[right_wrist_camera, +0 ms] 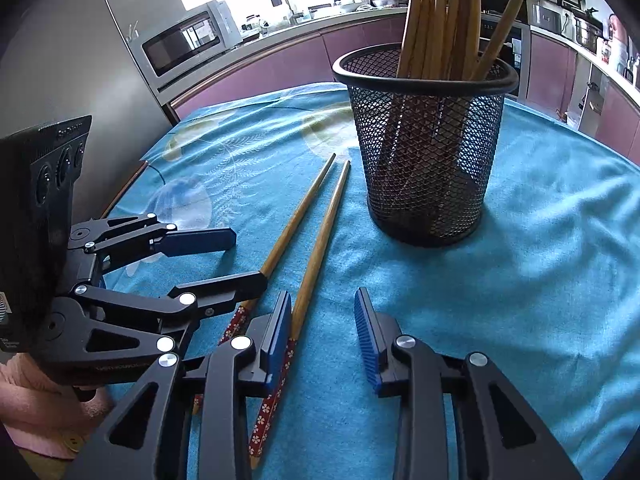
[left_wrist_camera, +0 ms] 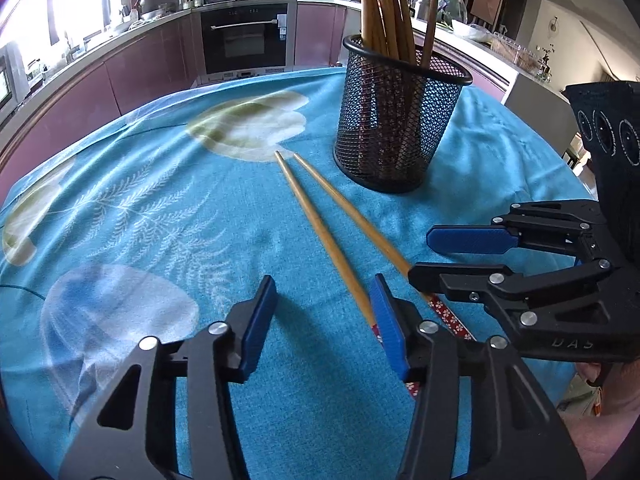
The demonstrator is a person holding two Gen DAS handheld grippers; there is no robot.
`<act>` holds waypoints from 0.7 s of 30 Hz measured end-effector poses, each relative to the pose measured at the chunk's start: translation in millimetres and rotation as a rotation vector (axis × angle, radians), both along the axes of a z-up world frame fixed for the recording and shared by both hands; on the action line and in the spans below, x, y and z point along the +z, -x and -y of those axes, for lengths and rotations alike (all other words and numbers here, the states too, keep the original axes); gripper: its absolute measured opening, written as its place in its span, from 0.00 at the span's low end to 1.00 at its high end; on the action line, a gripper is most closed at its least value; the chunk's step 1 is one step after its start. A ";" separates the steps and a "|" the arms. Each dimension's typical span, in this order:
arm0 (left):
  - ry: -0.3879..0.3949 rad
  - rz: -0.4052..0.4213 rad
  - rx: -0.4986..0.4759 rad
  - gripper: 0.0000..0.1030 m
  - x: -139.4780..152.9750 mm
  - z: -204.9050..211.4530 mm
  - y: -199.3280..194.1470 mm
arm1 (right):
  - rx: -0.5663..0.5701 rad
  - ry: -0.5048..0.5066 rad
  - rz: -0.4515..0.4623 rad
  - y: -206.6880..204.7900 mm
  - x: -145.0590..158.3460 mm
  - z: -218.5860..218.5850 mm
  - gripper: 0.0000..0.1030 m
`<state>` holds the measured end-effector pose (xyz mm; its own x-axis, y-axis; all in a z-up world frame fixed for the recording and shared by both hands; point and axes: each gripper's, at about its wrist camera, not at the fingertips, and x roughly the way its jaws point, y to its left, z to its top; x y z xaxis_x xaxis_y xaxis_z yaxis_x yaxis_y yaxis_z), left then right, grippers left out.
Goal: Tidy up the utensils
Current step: 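Move the open right gripper back to the last two chopsticks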
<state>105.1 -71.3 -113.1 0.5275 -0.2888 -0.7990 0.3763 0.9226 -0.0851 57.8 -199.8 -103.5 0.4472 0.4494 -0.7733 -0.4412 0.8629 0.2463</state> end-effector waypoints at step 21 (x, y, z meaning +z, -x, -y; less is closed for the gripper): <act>0.011 -0.016 0.034 0.29 0.1 -5.0 -23.1 | -0.011 0.080 0.044 -27.6 -1.2 -27.2 0.18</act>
<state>128.2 -66.4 -113.0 0.5245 -0.2795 -0.8042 0.3429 0.9339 -0.1010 85.4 -172.6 -104.7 0.4862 0.3819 -0.7860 -0.4401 0.8841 0.1573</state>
